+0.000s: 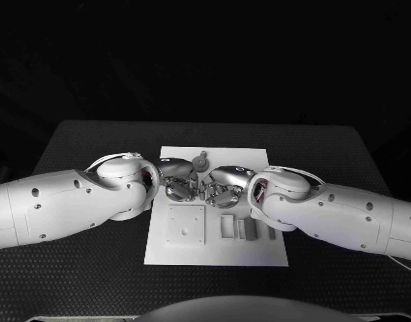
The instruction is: Assemble the parts on the task board
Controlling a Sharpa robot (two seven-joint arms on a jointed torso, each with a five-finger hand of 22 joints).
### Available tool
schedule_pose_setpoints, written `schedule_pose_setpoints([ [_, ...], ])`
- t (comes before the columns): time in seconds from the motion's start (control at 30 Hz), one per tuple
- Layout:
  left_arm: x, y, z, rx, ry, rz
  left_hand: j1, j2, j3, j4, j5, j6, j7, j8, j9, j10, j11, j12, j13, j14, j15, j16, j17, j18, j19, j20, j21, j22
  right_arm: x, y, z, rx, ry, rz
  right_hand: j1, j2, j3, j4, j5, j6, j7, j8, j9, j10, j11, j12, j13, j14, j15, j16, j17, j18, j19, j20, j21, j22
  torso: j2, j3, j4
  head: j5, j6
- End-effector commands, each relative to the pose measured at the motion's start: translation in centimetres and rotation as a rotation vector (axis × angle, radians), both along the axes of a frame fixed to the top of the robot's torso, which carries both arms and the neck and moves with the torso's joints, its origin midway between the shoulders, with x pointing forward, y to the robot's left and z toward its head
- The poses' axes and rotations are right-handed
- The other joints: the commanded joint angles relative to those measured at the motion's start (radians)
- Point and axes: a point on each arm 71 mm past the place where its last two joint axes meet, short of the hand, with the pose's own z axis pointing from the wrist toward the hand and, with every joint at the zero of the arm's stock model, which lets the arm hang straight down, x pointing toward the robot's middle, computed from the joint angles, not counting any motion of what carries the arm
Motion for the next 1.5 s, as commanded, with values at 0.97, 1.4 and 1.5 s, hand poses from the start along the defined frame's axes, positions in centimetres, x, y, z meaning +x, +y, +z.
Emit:
schedule_pose_setpoints([
  [0.97, 0.1, 0.1, -0.1, 0.003, 0.012, -0.009, -0.003, 0.004, 0.005, -0.001, 0.006, 0.005, 0.0, 0.002, 0.014, 0.007, -0.002, -0.007, 0.002, 0.01, 0.0, -0.005, -0.002, -0.012, 0.008, 0.002, -0.004, -0.001, -0.8, 0.1, 1.1, 0.024, -0.045, 0.015, -0.008, 0.001, 0.007, -0.001, -0.002, 0.015, 0.0, 0.009, 0.029, 0.003, -0.013, 0.007, 0.002, 0.002, -0.011, 0.003, -0.001, 0.064, 0.004, -0.007, 0.002, 0.017, 0.0, 0.0001, 0.0, -0.001, 0.0],
  [1.4, 0.3, 0.3, -0.1, 0.006, 0.011, -0.001, -0.003, 0.004, 0.005, -0.001, 0.006, 0.005, 0.0, 0.002, 0.016, 0.008, -0.002, -0.008, 0.002, 0.011, 0.0, -0.005, -0.002, -0.012, 0.009, 0.002, -0.004, -0.001, 0.3, -2.2, 0.4, 0.179, 0.165, -0.185, -0.09, -0.095, -0.044, 0.09, -0.006, -0.015, 0.012, -0.056, 0.016, 0.008, -0.002, 0.003, -0.003, 0.008, -0.002, -0.003, -0.006, 0.064, 0.015, -0.006, -0.004, 0.01, 0.0, -0.0006, 0.0005, 0.001, 0.003],
  [1.5, 0.3, 0.4, -0.2, 0.007, 0.01, 0.001, -0.003, 0.004, 0.005, -0.001, 0.006, 0.005, 0.0, 0.002, 0.016, 0.008, -0.002, -0.008, 0.002, 0.011, 0.0, -0.005, -0.002, -0.012, 0.009, 0.002, -0.004, -0.001, 0.3, -2.6, -0.1, 0.248, 0.309, -0.257, -0.105, -0.096, -0.061, 0.099, -0.007, -0.016, 0.012, -0.064, 0.012, 0.007, -0.002, 0.003, -0.003, 0.009, -0.002, -0.003, -0.006, 0.064, 0.016, -0.007, -0.005, 0.01, 0.0, -0.0001, 0.0, 0.002, 0.002],
])
